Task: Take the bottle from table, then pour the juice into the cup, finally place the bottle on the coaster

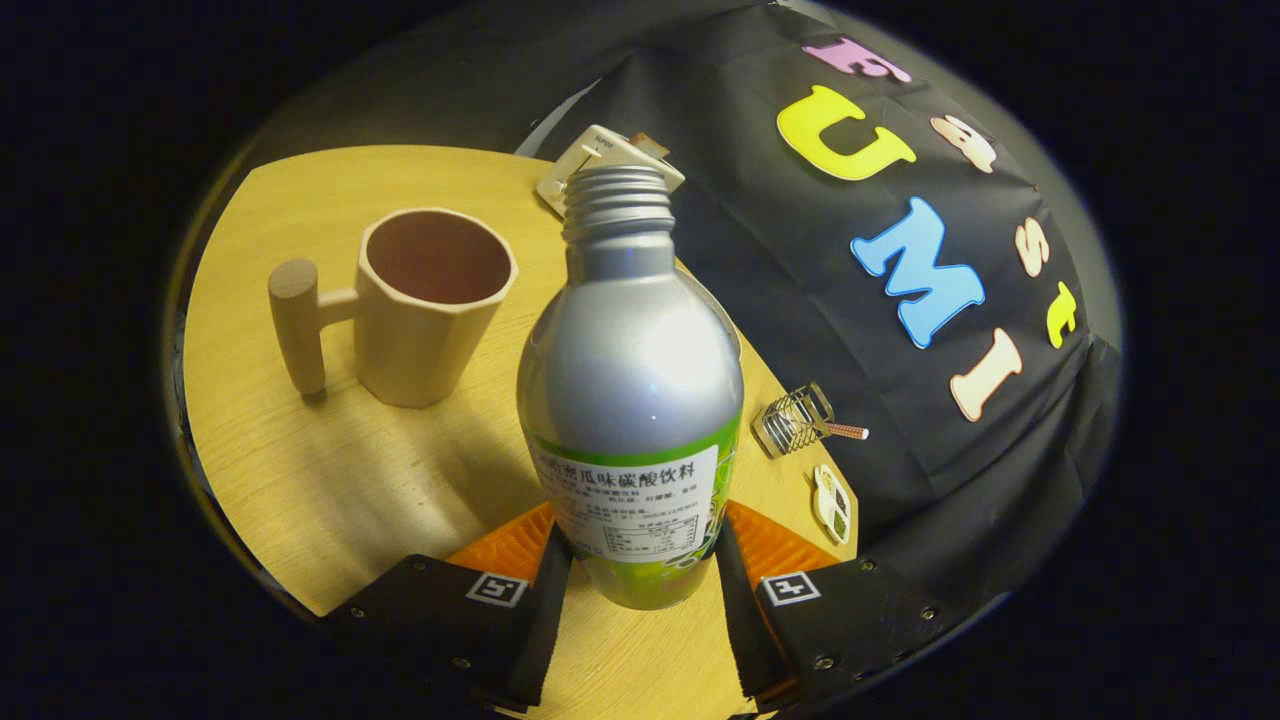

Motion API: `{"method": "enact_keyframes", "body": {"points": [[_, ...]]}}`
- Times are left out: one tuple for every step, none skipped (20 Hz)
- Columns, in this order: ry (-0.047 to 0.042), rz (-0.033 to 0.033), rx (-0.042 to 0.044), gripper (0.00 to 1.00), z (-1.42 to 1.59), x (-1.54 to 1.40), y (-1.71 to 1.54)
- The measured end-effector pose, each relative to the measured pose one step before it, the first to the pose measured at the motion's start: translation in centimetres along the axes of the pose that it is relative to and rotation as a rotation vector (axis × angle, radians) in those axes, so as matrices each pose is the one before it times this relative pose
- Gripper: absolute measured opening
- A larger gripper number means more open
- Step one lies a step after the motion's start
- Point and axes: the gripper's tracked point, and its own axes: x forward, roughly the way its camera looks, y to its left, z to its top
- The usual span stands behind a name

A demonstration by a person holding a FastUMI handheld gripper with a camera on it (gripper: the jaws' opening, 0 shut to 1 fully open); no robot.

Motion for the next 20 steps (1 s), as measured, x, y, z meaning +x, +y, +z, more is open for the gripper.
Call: {"method": "enact_keyframes", "body": {"points": [[0.0101, -0.00114, -0.01281, 0.7, -0.04, 0.185, -0.088], [0.01092, -0.00362, -0.01455, 0.7, -0.005, 0.108, -0.218], [0.01273, -0.00018, -0.01715, 0.7, -0.087, 0.139, -0.04], [0.00854, 0.00057, -0.01895, 0.7, 0.095, 0.094, -0.027], [0.00648, 0.00046, -0.01994, 0.7, 0.111, 0.094, 0.054], [0.00869, 0.00405, -0.01846, 0.7, 0.081, 0.058, 0.132], [0.01119, 0.00375, -0.01658, 0.7, -0.074, 0.164, 0.21], [0.01133, 0.00553, -0.01465, 0.7, -0.018, -0.015, 0.221], [0.00977, 0.00331, -0.01476, 0.7, -0.137, 0.036, 0.114], [0.01081, 0.00259, -0.01452, 0.7, -0.038, 0.064, 0.074], [0.00908, 0.00232, -0.01269, 0.7, 0.015, -0.053, 0.058], [0.00831, 0.00129, -0.01365, 0.71, 0.082, 0.034, -0.018], [0.00844, 0.00266, -0.01603, 0.71, -0.03, 0.03, 0.008], [0.00639, 0.00011, -0.01828, 0.7, 0.091, -0.041, 0.032], [0.00637, -0.00143, -0.01854, 0.7, -0.041, 0.002, -0.033], [0.00664, -0.00092, -0.01631, 0.7, 0.159, -0.016, -0.062], [0.00601, -0.00167, -0.01434, 0.7, 0.041, 0.043, -0.011], [0.00425, -0.00354, -0.01295, 0.7, 0.163, -0.129, -0.123], [0.00588, -0.00056, -0.01444, 0.7, 0.087, -0.092, -0.02], [0.00778, -0.00342, -0.0172, 0.7, -0.016, -0.025, -0.149]]}}
